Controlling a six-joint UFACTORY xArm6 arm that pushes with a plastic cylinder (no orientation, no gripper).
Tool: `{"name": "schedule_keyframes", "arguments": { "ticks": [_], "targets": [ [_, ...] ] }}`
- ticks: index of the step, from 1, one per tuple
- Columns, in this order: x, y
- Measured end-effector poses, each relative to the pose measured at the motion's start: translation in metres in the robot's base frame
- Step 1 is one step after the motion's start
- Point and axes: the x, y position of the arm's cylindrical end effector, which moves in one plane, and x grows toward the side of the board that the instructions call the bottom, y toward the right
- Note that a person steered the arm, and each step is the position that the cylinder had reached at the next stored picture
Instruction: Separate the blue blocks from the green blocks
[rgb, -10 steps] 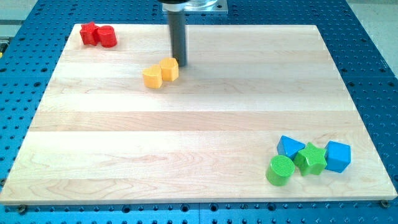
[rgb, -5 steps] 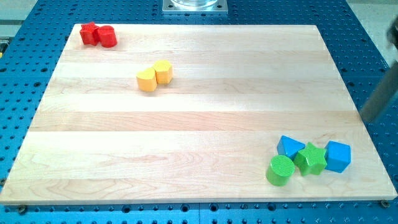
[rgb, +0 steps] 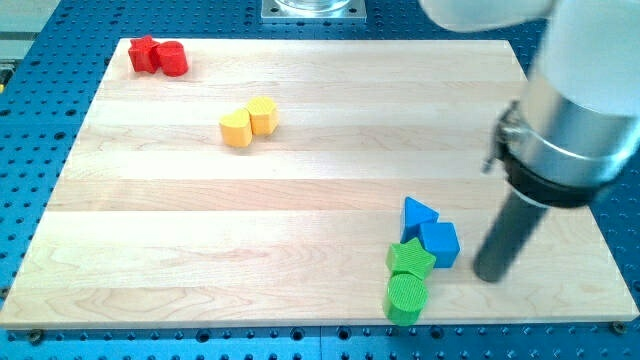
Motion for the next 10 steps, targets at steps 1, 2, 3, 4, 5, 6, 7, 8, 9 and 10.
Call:
{"name": "schedule_keyframes", "arguments": {
  "ticks": [1,2,3,4,5,6,7,8,9,10],
  "targets": [
    [0.015,-0.035],
    [-0.017,-0.067],
    [-0.058,-0.078],
    [-0.073,-0.067],
    [-0.060,-0.064],
    [-0.056,-0.028],
    [-0.061,-0.029],
    [-0.083,-0.032],
    [-0.137,-0.038],
    [-0.067,-0.036]
  ]
}}
